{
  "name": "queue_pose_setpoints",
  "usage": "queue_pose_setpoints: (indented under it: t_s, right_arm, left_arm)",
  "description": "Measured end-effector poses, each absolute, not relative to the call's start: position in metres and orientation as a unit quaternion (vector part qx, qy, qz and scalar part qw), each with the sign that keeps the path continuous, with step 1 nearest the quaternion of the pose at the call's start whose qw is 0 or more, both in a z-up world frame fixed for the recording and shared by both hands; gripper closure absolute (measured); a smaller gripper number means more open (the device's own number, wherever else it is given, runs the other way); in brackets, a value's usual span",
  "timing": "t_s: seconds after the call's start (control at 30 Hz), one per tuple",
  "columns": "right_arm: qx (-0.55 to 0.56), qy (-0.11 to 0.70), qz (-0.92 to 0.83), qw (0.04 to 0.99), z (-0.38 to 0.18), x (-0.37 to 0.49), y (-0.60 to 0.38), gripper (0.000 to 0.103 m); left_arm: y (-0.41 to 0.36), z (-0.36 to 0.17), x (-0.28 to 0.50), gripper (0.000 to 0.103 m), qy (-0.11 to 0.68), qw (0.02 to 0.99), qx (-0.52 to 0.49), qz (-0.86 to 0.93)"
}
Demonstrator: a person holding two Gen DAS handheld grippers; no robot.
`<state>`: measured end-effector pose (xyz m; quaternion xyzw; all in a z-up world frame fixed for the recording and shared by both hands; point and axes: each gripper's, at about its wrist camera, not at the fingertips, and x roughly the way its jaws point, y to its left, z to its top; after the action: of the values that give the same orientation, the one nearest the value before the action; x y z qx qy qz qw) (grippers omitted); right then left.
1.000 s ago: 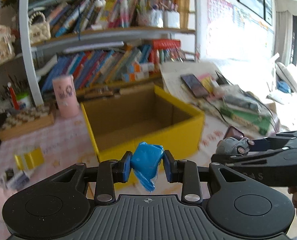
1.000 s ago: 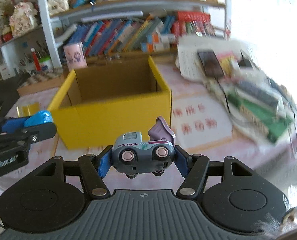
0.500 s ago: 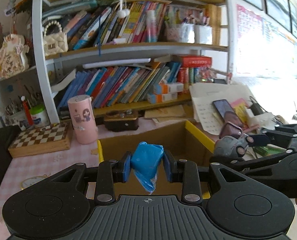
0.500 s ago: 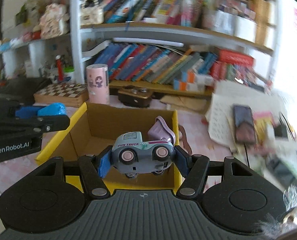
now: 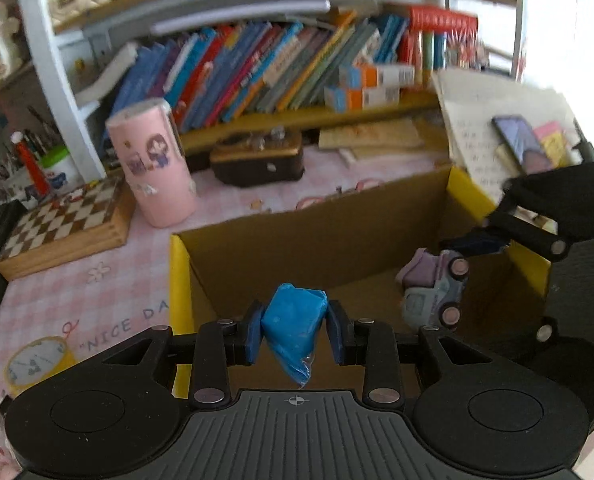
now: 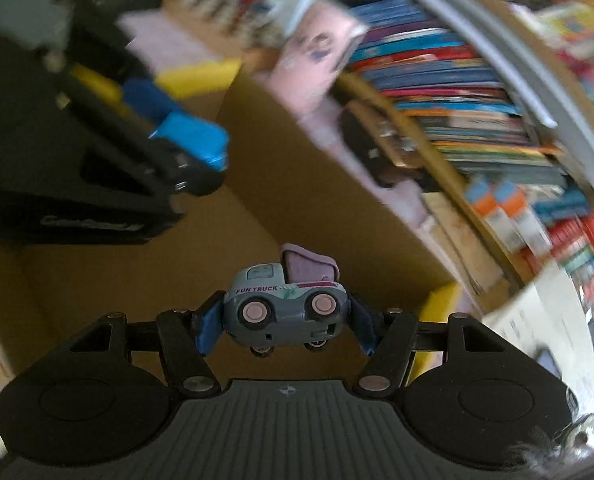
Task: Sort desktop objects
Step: 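Lower both tools into the yellow box and open them to release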
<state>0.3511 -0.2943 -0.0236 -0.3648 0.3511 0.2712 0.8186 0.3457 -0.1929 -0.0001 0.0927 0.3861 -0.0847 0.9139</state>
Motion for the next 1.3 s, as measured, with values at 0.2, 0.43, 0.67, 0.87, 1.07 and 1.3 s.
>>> queue_pose_setpoints:
  t_s: [0.2, 0.43, 0.67, 0.87, 1.07, 1.3]
  right_arm:
    - [-0.428, 0.36, 0.299, 0.773, -0.045, 0.367, -0.286, 0.041]
    - [-0.414, 0.349, 0.301, 0.785, -0.038, 0.378, -0.289, 0.034]
    - [-0.315, 0.325, 0.283, 0.846, 0.0, 0.37, -0.307, 0.033]
    - [-0.216, 0.283, 0.234, 0.904, 0.034, 0.332, -0.329, 0.031]
    - [-0.092, 0.247, 0.156, 0.952, 0.053, 0.282, -0.352, 0.029]
    - [-0.026, 0.248, 0.098, 0.963, 0.046, 0.22, -0.357, 0.029]
  left_arm:
    - [-0.198, -0.015, 0.365, 0.07, 0.422, 0.897, 0.109, -0.08]
    - [-0.202, -0.005, 0.357, 0.043, 0.374, 0.917, 0.127, -0.052]
    - [-0.199, 0.028, 0.324, 0.035, 0.309, 0.943, 0.112, -0.049]
    - [-0.18, 0.055, 0.279, 0.027, 0.274, 0.959, 0.074, -0.024]
    - [-0.152, 0.069, 0.234, 0.02, 0.234, 0.971, 0.033, 0.039]
    - [-0.126, 0.069, 0.186, 0.02, 0.212, 0.974, 0.008, 0.074]
